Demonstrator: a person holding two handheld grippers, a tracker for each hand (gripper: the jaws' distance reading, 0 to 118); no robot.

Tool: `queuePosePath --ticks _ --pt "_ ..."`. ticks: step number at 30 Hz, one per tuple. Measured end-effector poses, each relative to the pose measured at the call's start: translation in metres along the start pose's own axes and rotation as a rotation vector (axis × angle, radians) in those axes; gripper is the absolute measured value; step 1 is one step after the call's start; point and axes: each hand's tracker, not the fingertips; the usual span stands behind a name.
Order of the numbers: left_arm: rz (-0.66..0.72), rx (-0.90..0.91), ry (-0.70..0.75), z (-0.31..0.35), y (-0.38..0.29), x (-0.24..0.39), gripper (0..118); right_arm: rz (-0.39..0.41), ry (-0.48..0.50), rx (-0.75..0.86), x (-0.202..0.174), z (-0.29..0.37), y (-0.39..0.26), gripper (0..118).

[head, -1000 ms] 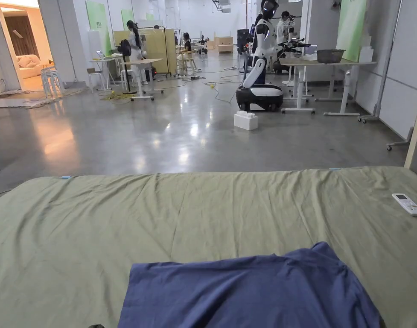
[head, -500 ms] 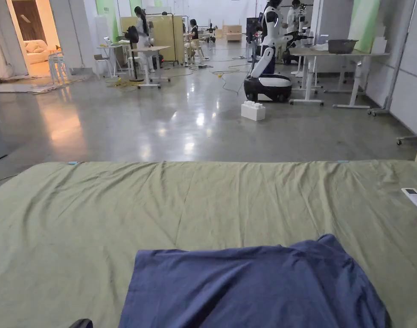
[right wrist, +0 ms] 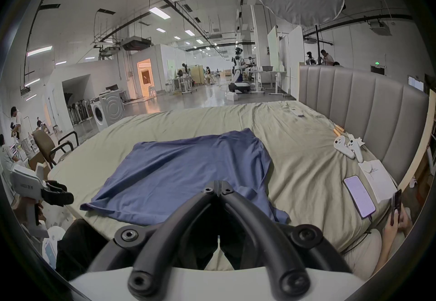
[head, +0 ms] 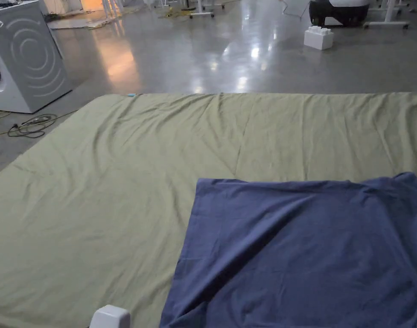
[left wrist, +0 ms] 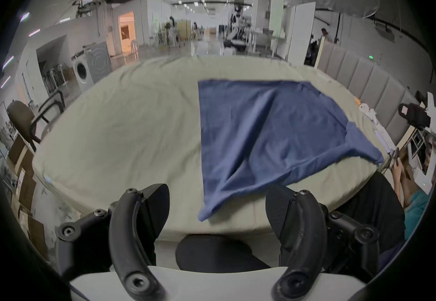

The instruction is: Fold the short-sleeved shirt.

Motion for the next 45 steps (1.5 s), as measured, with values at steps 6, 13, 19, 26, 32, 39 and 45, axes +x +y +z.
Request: queuePosePath --ticks 6,13,19,26,32,39,45 --pt "-0.143 -0.119 -0.050 -0.043 0.004 0.001 84 -0.017 -0.022 -0.028 0.010 0.004 -0.005 0" --pt "-0.195 -0.195 -0.055 -0.074 0.013 0.010 11 -0.068 -0.076 -0.061 0.029 0.014 -0.018 0" --pt "-0.254 -0.251 -0.041 -0.091 0.008 0.023 8 -0.067 -0.129 -0.092 0.048 0.017 -0.027 0" --pt "-0.321 -0.291 -0.020 -0.107 0.008 0.031 8 -0.121 -0.169 -0.340 0.087 -0.032 -0.050 72" --pt "-0.300 -0.297 -0.012 -0.103 0.010 0.033 8 -0.151 -0.125 -0.453 0.097 -0.075 -0.074 72" --pt "-0.284 -0.289 -0.017 -0.104 0.007 0.030 8 -0.047 -0.092 -0.568 0.084 -0.097 -0.091 11" --pt "-0.266 -0.153 -0.038 -0.070 0.006 0.023 5 -0.029 -0.093 -0.474 0.077 -0.075 -0.069 9"
